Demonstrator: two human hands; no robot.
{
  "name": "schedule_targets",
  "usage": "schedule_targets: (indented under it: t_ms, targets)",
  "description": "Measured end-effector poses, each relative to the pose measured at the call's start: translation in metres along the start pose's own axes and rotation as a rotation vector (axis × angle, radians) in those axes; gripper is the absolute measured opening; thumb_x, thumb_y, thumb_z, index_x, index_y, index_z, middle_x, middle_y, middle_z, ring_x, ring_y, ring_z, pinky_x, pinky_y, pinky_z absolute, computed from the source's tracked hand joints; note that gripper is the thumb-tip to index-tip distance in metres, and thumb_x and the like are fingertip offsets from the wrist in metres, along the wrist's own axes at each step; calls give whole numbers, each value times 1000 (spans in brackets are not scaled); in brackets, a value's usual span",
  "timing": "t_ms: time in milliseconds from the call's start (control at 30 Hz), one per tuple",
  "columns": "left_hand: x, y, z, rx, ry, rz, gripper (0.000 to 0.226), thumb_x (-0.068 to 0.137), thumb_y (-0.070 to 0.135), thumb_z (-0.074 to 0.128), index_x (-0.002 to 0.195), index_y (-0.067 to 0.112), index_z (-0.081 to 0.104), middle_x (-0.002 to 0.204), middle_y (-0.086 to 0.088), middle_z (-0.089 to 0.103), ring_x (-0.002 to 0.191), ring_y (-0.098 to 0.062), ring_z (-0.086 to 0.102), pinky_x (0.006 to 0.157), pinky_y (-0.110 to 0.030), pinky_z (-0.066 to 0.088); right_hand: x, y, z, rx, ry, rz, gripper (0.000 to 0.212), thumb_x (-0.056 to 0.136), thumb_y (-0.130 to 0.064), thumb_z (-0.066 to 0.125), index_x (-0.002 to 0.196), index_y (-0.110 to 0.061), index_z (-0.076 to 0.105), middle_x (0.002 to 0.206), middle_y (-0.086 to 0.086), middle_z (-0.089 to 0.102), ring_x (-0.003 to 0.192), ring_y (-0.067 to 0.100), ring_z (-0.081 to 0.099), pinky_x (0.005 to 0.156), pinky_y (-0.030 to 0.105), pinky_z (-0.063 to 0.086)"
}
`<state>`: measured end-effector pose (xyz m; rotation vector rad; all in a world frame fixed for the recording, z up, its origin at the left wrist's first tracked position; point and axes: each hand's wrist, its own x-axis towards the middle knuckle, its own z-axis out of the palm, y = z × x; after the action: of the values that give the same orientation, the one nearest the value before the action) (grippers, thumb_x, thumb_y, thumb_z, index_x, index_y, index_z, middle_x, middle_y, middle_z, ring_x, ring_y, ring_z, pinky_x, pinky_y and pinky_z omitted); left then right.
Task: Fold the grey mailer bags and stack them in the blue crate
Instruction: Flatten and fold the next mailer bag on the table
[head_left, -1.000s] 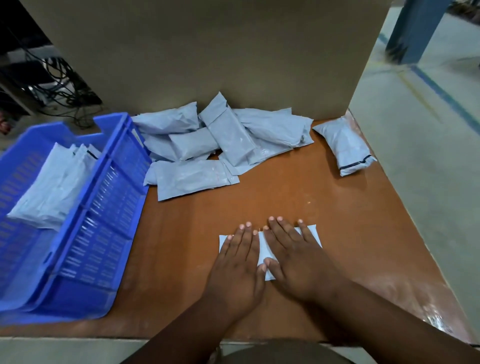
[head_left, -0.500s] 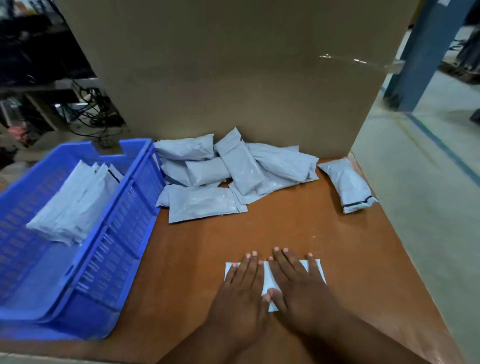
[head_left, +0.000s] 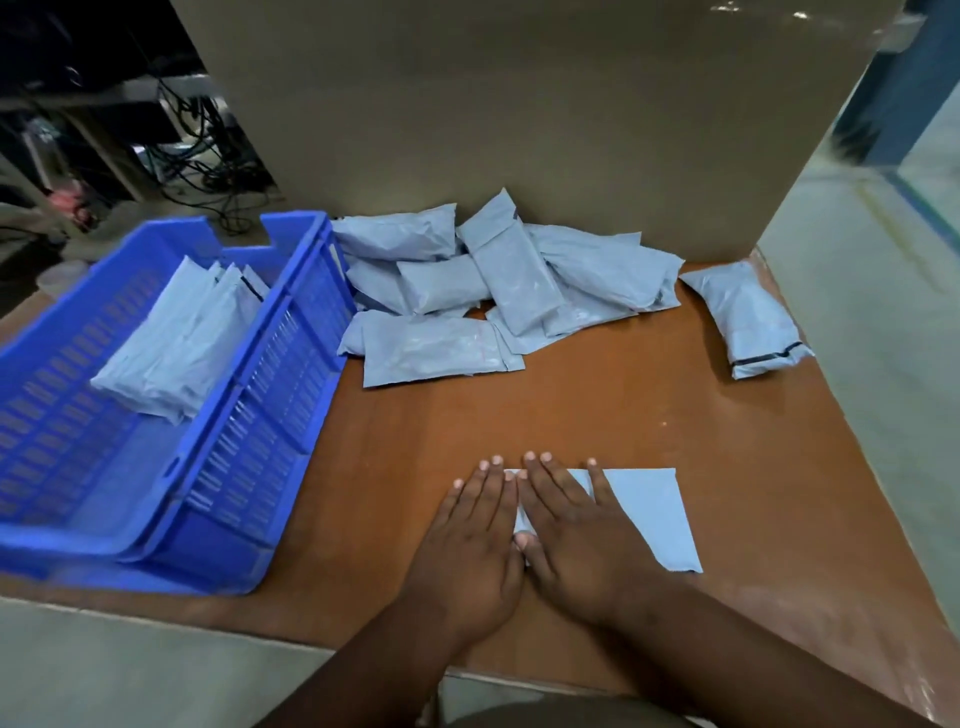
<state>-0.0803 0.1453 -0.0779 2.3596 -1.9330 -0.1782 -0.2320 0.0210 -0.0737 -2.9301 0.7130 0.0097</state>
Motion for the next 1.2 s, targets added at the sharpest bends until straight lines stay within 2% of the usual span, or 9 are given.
schedule_targets:
  t_ms: [267,433,533,600,700,933,1100,1200]
  targets:
    - [1,0,-2,41,-9,-1,73,106,42,27,170,12,8,178,-7,0,164,-19,-6,133,-46,8,2,-1,-2,8,-26,-8,74,109,-60,14,169,-17,16,177,5,7,164,23,4,128,62,8]
    - [1,0,0,21,-23,-7,72,106,43,22,170,15,6,178,-5,-3,164,-18,-8,131,-48,13,0,0,-8,45,-14,-5,78,107,-63,3,169,-19,18,177,5,9,164,22,4,129,61,7]
    - [3,3,-5,4,-43,-30,73,104,48,15,170,18,5,178,-1,-7,163,-16,-9,130,-50,13,-4,2,-16,76,11,-23,71,109,-60,16,168,-21,23,177,5,13,164,23,6,129,62,5]
    - [7,11,-11,4,-35,-30,73,104,51,7,170,22,-1,177,2,-13,162,-14,-14,132,-49,7,-9,11,-25,51,52,-4,65,108,-52,28,164,-21,34,175,6,20,163,25,15,128,62,12]
    - [18,29,-18,36,-3,58,71,106,48,9,170,22,-4,177,1,-13,162,-14,-17,133,-46,3,-16,28,-32,-8,40,48,66,100,-45,38,161,-18,40,174,9,24,162,27,18,127,63,15]
    - [42,43,4,48,-32,113,68,109,44,21,170,15,15,178,-4,4,164,-18,-3,130,-51,15,-33,47,-12,4,-16,160,68,106,-52,28,166,-22,28,176,4,18,163,24,12,127,64,10]
    - [42,41,5,77,-34,128,68,110,45,21,170,13,15,178,-5,6,164,-19,-2,130,-51,13,-32,48,-12,1,-11,170,67,106,-54,26,166,-24,27,177,1,14,163,24,10,126,67,8]
    - [41,38,2,71,-41,114,69,110,52,12,170,18,12,178,-2,2,164,-18,-4,131,-50,12,-34,50,-12,12,-26,166,68,106,-57,26,166,-25,27,177,2,15,163,25,11,127,66,9]
